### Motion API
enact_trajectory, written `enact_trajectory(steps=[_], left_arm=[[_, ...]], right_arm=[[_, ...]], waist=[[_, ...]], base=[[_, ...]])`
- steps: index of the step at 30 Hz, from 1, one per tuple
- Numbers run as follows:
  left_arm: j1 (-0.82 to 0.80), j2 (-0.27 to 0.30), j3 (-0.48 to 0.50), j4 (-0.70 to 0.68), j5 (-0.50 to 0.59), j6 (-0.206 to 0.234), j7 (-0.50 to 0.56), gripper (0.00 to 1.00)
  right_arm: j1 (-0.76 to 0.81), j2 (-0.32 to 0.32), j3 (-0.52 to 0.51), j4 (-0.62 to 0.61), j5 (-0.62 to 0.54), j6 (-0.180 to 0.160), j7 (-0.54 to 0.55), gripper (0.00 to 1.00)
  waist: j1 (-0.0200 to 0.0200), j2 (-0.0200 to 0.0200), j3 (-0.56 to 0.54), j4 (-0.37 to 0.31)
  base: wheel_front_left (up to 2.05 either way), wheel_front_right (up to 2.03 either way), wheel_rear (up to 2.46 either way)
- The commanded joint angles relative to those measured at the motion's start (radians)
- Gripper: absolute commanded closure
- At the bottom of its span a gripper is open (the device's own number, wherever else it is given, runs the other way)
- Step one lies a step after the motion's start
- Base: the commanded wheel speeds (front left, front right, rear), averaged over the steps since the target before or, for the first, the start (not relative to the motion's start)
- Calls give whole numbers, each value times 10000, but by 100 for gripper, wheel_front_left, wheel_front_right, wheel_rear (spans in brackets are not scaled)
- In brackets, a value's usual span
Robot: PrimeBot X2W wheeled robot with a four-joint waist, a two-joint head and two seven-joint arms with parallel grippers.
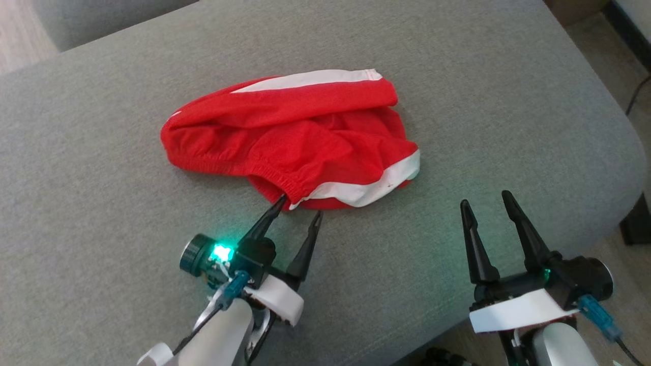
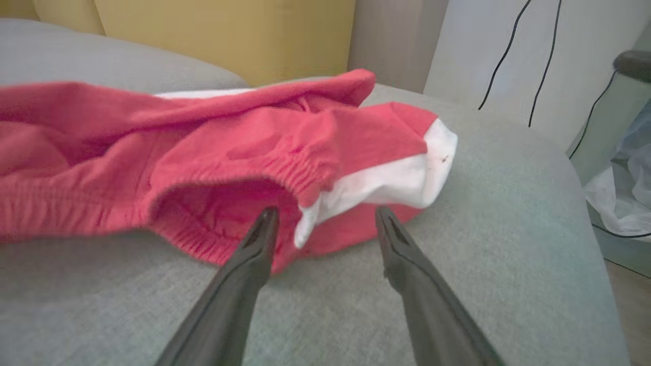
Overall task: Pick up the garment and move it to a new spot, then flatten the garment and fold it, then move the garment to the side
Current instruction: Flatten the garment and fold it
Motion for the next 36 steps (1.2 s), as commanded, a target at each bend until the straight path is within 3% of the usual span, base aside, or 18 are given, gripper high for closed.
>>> enact_trajectory(steps=[1, 3, 4, 10, 19, 26, 36], left_arm=[[-191, 30, 391, -491, 118, 96, -82, 37], [-87, 40, 437, -644, 201, 133, -82, 88], [-37, 39, 455, -704, 234, 147, -82, 100], [181, 28, 492, -771, 257, 97, -82, 100], [655, -7, 755, -1749, -46, 145, -82, 100], [1153, 81, 1367, -2501, -20, 360, -82, 100], [1469, 452, 2662, -3043, -13, 591, -82, 100]], right_arm=[[-142, -53, 220, -276, -14, -7, -26, 0], [-103, -53, 203, -267, -40, -7, -26, 0], [-81, -53, 187, -263, -42, -7, -26, 0], [-17, -53, 129, -261, 85, -7, -26, 0], [286, -53, 155, -142, -194, -7, -26, 0], [496, -53, 11, 557, 212, -7, -26, 0], [293, -53, 228, 1341, -209, -7, -26, 0]], waist=[[0, 0, -51, -39], [0, 0, -97, -49], [0, 0, -120, -36], [0, 0, -212, 247], [0, 0, -798, 2167], [0, 0, -1149, 3809], [0, 0, -1023, 5072]], base=[[0, 0, 0], [0, 0, 0], [0, 0, 0], [0, 0, 0], [0, 0, 0], [0, 0, 0], [0, 0, 0]])
